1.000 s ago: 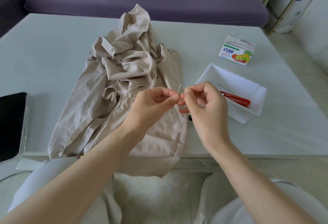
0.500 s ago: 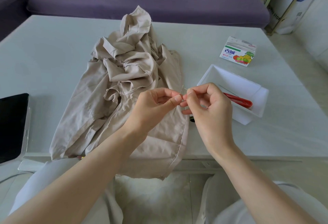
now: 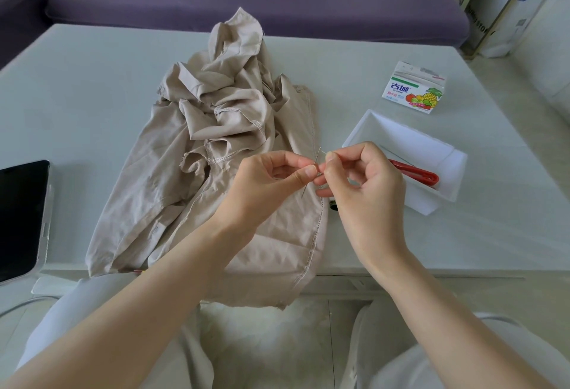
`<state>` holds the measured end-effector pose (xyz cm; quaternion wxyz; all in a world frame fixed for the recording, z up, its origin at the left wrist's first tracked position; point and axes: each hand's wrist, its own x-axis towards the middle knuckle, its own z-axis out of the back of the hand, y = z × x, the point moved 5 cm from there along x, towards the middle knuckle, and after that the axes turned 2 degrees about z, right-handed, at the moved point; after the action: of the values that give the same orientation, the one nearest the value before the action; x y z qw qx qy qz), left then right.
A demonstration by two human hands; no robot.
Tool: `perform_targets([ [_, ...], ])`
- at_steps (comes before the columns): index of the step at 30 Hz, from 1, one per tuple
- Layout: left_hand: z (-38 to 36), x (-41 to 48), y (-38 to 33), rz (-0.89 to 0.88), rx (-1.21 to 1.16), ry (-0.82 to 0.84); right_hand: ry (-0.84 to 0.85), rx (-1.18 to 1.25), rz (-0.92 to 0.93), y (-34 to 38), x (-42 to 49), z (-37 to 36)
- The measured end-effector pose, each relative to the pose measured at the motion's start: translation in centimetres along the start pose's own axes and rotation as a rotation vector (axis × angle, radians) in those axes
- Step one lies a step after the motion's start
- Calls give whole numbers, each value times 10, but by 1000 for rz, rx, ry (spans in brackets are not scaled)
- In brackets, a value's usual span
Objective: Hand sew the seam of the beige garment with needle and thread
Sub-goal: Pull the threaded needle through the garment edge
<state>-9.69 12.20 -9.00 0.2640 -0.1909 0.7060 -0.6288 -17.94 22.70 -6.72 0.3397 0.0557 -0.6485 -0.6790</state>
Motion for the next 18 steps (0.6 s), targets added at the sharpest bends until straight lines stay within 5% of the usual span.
perform_targets([
  [18,1,0,0,8,-14,-3,-8,-62,43,0,0,0],
])
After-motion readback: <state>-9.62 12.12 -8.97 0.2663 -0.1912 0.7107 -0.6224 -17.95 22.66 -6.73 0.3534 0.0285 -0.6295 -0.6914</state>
